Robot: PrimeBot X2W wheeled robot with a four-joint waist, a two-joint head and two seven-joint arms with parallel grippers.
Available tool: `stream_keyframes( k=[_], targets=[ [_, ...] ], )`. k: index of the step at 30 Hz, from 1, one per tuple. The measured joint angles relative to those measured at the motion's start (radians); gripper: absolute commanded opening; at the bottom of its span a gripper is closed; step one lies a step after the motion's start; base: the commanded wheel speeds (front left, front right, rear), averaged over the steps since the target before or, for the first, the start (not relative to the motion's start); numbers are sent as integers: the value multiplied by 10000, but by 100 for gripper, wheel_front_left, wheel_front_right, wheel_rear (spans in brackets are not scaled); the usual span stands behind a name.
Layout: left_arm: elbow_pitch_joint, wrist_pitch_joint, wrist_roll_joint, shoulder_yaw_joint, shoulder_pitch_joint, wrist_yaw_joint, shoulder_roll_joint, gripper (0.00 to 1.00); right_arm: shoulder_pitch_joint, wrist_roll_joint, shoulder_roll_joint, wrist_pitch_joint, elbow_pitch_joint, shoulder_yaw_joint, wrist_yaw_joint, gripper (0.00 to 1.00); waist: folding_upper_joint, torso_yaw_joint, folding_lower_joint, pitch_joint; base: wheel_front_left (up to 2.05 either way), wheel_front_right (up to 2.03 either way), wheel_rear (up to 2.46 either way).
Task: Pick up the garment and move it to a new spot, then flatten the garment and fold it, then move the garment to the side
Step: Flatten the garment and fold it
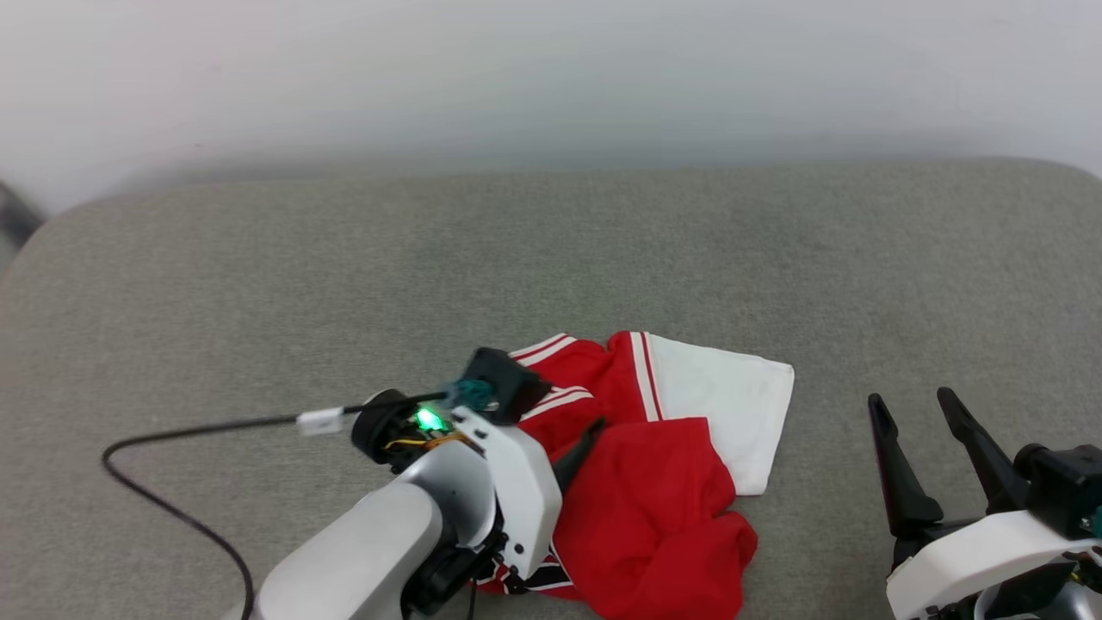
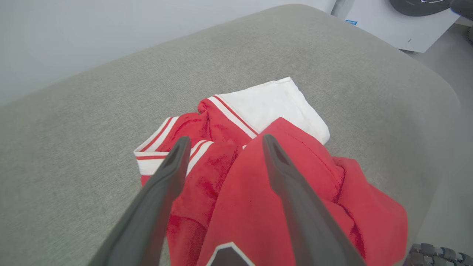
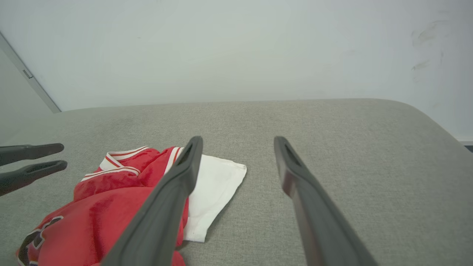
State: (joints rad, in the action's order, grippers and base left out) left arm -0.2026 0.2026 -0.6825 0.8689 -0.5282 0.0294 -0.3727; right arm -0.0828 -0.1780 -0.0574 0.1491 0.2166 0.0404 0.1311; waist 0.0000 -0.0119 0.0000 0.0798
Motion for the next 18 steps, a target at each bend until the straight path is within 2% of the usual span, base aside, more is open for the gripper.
stream_keyframes(
  k=[6, 11, 12, 13, 18],
  targets=[
    [-872, 2042, -272, 917, -723, -913, 81, 100, 205, -65, 27, -140, -209, -105, 0, 100, 0, -439, 0, 433, 0, 0, 0],
    [-1325, 3051, -443, 1342, -933, -1179, 10, 100, 283, -173, 40, -320, -481, -73, 0, 100, 0, -759, 0, 717, 0, 0, 0],
    [-1358, 3152, -468, 1398, -946, -1206, -10, 42, 315, -180, 42, -345, -529, -69, 0, 100, 0, -800, 0, 753, 0, 0, 0],
    [-1352, 3101, -456, 1396, -956, -1243, -35, 0, 354, -182, 42, -359, -554, -59, 0, 100, 0, -828, 0, 781, 0, 0, 0],
    [-1279, 2713, -286, 1321, -1133, -1197, -113, 0, 367, -265, 44, -435, -646, 36, 0, 100, 0, -776, 0, 768, 0, 0, 0]
  ],
)
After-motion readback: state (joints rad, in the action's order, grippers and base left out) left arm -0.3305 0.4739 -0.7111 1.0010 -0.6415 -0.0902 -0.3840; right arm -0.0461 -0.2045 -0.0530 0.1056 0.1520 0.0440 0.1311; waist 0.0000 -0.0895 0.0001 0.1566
